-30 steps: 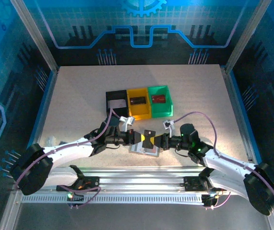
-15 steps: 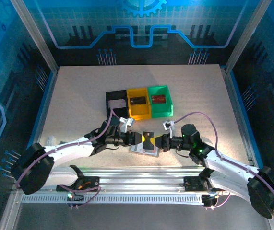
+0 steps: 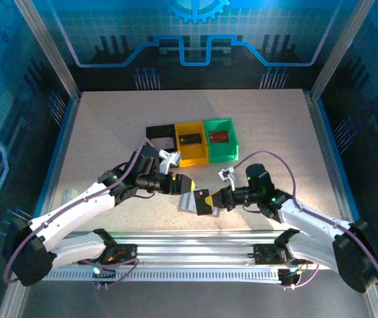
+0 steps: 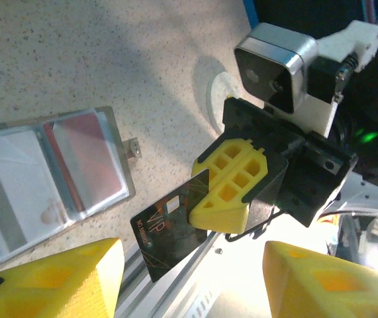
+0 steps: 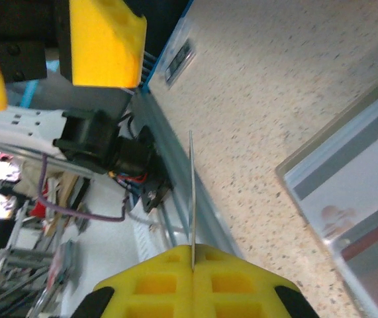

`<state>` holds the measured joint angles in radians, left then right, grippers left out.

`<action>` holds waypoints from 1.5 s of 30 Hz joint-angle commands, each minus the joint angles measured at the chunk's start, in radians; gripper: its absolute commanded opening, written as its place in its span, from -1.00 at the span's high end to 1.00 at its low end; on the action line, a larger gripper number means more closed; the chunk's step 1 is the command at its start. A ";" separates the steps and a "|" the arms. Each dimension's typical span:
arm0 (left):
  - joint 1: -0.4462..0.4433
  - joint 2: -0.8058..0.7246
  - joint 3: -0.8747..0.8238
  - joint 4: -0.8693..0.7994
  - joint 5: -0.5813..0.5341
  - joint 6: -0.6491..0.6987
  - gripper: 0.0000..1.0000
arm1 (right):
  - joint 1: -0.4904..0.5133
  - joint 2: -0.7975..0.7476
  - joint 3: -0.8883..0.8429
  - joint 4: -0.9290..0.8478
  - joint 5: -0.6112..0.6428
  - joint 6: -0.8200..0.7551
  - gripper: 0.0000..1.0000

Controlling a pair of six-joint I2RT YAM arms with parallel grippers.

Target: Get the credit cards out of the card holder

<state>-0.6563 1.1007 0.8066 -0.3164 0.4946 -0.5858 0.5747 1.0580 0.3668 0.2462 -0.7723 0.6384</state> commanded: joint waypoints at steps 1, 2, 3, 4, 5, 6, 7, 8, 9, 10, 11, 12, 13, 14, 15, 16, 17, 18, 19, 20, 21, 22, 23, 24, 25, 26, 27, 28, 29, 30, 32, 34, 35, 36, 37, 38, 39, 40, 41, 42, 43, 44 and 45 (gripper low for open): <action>0.010 0.045 0.084 -0.249 0.013 0.134 -0.16 | -0.005 0.027 0.034 0.016 -0.117 -0.014 1.00; 0.010 0.065 0.110 -0.291 0.015 0.162 -0.16 | -0.003 0.031 0.039 0.013 -0.124 -0.018 1.00; 0.009 0.085 0.134 -0.327 0.015 0.192 -0.16 | -0.002 0.032 0.040 0.014 -0.129 -0.021 1.00; 0.009 0.102 0.151 -0.354 0.017 0.218 -0.16 | -0.001 0.033 0.043 0.011 -0.133 -0.022 1.00; 0.010 0.122 0.169 -0.384 0.014 0.246 -0.16 | 0.001 0.031 0.045 0.011 -0.135 -0.025 1.00; 0.010 0.142 0.183 -0.404 0.011 0.266 -0.15 | 0.003 0.030 0.045 0.011 -0.137 -0.028 1.00; 0.009 0.157 0.190 -0.410 0.016 0.274 -0.15 | 0.006 0.030 0.046 0.013 -0.140 -0.028 1.00; 0.010 0.173 0.196 -0.407 0.035 0.279 -0.15 | 0.009 0.032 0.048 0.014 -0.142 -0.031 1.00; 0.009 0.187 0.199 -0.396 0.060 0.277 -0.15 | 0.015 0.035 0.050 0.013 -0.146 -0.032 1.00; 0.010 0.197 0.202 -0.386 0.077 0.275 -0.14 | 0.019 0.039 0.051 0.014 -0.148 -0.035 1.00; 0.008 0.208 0.208 -0.380 0.086 0.275 -0.14 | 0.022 0.044 0.051 0.015 -0.149 -0.036 1.00; 0.008 0.217 0.214 -0.376 0.089 0.278 -0.13 | 0.026 0.049 0.054 0.015 -0.152 -0.037 1.00; 0.009 0.223 0.219 -0.374 0.092 0.284 -0.12 | 0.030 0.052 0.054 0.017 -0.155 -0.037 1.00; 0.009 0.231 0.225 -0.372 0.102 0.291 -0.10 | 0.035 0.055 0.056 0.018 -0.157 -0.038 1.00; 0.009 0.240 0.230 -0.370 0.116 0.295 -0.09 | 0.038 0.057 0.057 0.019 -0.157 -0.040 1.00; 0.009 0.247 0.233 -0.368 0.133 0.299 -0.08 | 0.042 0.058 0.057 0.018 -0.157 -0.042 1.00; 0.009 0.258 0.236 -0.366 0.160 0.302 -0.06 | 0.043 0.059 0.058 0.017 -0.157 -0.043 1.00; 0.008 0.268 0.238 -0.361 0.189 0.305 -0.05 | 0.044 0.058 0.059 0.015 -0.157 -0.043 1.00; 0.008 0.274 0.236 -0.358 0.205 0.306 -0.05 | 0.045 0.058 0.059 0.015 -0.157 -0.043 1.00; 0.007 0.275 0.229 -0.348 0.226 0.308 -0.04 | 0.046 0.059 0.059 0.016 -0.159 -0.043 1.00; 0.008 0.277 0.220 -0.334 0.245 0.308 -0.03 | 0.047 0.059 0.058 0.017 -0.158 -0.043 1.00; 0.006 0.277 0.213 -0.326 0.260 0.307 -0.02 | 0.047 0.058 0.060 0.017 -0.160 -0.043 1.00; 0.006 0.278 0.207 -0.318 0.278 0.305 0.00 | 0.050 0.059 0.059 0.018 -0.163 -0.043 1.00; 0.003 0.280 0.200 -0.312 0.295 0.305 0.03 | 0.052 0.060 0.059 0.018 -0.165 -0.042 1.00; 0.000 0.282 0.196 -0.308 0.302 0.305 0.05 | 0.053 0.060 0.058 0.017 -0.166 -0.042 1.00; -0.004 0.285 0.191 -0.306 0.308 0.308 0.07 | 0.055 0.060 0.059 0.018 -0.169 -0.040 1.00; -0.009 0.290 0.188 -0.309 0.309 0.314 0.08 | 0.056 0.060 0.060 0.018 -0.172 -0.039 1.00; -0.013 0.293 0.186 -0.309 0.310 0.319 0.09 | 0.057 0.061 0.060 0.018 -0.175 -0.039 1.00; -0.015 0.297 0.184 -0.311 0.313 0.322 0.12 | 0.058 0.062 0.060 0.018 -0.178 -0.038 1.00; -0.018 0.300 0.183 -0.310 0.318 0.326 0.15 | 0.060 0.062 0.061 0.018 -0.182 -0.036 1.00; -0.022 0.305 0.180 -0.308 0.323 0.329 0.21 | 0.061 0.067 0.060 0.052 -0.190 -0.030 1.00; -0.024 0.312 0.181 -0.311 0.322 0.336 0.26 | 0.065 0.074 0.058 0.066 -0.198 -0.022 1.00; -0.026 0.315 0.182 -0.313 0.324 0.339 0.29 | 0.068 0.075 0.059 0.071 -0.201 -0.020 1.00; -0.028 0.318 0.182 -0.313 0.323 0.339 0.31 | 0.069 0.076 0.060 0.073 -0.201 -0.019 1.00; -0.029 0.319 0.183 -0.314 0.325 0.340 0.34 | 0.070 0.076 0.058 0.073 -0.203 -0.019 1.00; -0.030 0.321 0.183 -0.314 0.329 0.342 0.37 | 0.071 0.077 0.060 0.074 -0.206 -0.018 1.00; -0.033 0.321 0.183 -0.314 0.332 0.343 0.38 | 0.072 0.076 0.060 0.074 -0.206 -0.017 1.00; -0.034 0.320 0.182 -0.314 0.331 0.345 0.39 | 0.073 0.077 0.060 0.074 -0.205 -0.017 1.00; -0.036 0.318 0.181 -0.315 0.333 0.346 0.43 | 0.073 0.076 0.060 0.074 -0.204 -0.016 1.00; -0.037 0.317 0.180 -0.314 0.335 0.346 0.48 | 0.073 0.077 0.060 0.074 -0.205 -0.017 1.00; -0.039 0.317 0.181 -0.313 0.338 0.348 0.51 | 0.074 0.079 0.060 0.074 -0.205 -0.016 1.00; -0.040 0.315 0.180 -0.313 0.340 0.348 0.55 | 0.073 0.078 0.060 0.074 -0.203 -0.016 1.00; -0.040 0.314 0.178 -0.313 0.341 0.348 0.61 | 0.073 0.079 0.062 0.072 -0.200 -0.017 1.00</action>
<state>-0.6853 1.4128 0.9977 -0.6361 0.7879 -0.2581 0.6357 1.1305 0.4007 0.2955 -0.9588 0.6209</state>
